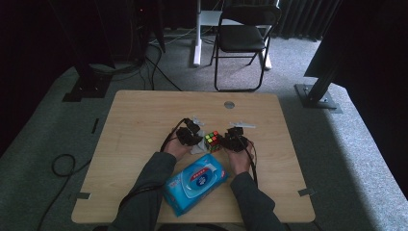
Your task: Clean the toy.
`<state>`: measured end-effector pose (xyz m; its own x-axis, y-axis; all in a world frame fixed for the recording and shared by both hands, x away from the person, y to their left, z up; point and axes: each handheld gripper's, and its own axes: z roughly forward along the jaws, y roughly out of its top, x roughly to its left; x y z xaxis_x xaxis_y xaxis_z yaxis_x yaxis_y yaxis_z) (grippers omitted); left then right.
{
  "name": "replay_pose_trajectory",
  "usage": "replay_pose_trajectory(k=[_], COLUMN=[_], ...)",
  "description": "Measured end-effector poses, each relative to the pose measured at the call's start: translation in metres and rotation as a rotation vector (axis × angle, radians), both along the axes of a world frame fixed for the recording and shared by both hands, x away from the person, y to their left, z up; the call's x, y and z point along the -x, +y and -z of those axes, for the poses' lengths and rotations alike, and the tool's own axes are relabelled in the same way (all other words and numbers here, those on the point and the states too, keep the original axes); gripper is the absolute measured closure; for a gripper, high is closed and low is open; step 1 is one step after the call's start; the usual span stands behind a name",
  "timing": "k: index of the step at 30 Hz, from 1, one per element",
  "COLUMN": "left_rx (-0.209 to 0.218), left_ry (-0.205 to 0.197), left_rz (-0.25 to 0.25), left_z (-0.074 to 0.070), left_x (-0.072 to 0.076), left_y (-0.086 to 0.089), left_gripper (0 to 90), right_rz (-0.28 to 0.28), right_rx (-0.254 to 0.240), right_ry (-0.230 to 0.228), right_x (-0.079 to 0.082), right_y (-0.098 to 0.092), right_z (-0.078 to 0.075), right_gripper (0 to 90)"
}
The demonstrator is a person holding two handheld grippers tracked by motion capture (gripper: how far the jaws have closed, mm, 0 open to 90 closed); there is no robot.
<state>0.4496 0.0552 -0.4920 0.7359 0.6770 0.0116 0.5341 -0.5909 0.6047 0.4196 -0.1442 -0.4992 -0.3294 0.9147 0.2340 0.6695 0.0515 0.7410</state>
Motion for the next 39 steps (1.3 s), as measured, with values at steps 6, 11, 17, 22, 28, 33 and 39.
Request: replay_pose_trajectory(k=[6,11,17,22,28,33,39], left_rx=[0.012,0.028,0.032,0.029,0.022,0.045,0.066], left_ry=[-0.004,0.021,0.038,0.017,0.017,0.003,-0.022], left_rz=[0.038,0.076,0.126,0.121,0.098,0.089,0.076], left_z=[-0.001,0.001,0.002,0.002,0.003,-0.001,-0.009], left_x=[0.004,0.006,0.009,0.009,0.007,0.007,0.007], left_y=[-0.004,-0.006,-0.01,-0.014,-0.012,-0.011,-0.013], left_gripper=[84.3,84.7,84.8,84.6,84.6,84.8,85.4], right_rz=[0.022,0.037,0.035,0.014,0.013,-0.008,-0.008], right_rx=[0.013,0.006,-0.01,0.0,-0.032,-0.028,-0.039], right_ry=[-0.003,0.0,0.009,0.009,0.014,0.014,0.01], right_x=[-0.003,-0.005,-0.004,0.001,0.006,0.006,0.008], right_y=[-0.001,-0.004,-0.008,-0.007,-0.013,-0.011,-0.01], right_z=[-0.001,-0.001,-0.002,-0.003,-0.001,0.0,0.001], right_gripper=[59.6,60.1,57.3,58.0,61.2,65.0,68.3])
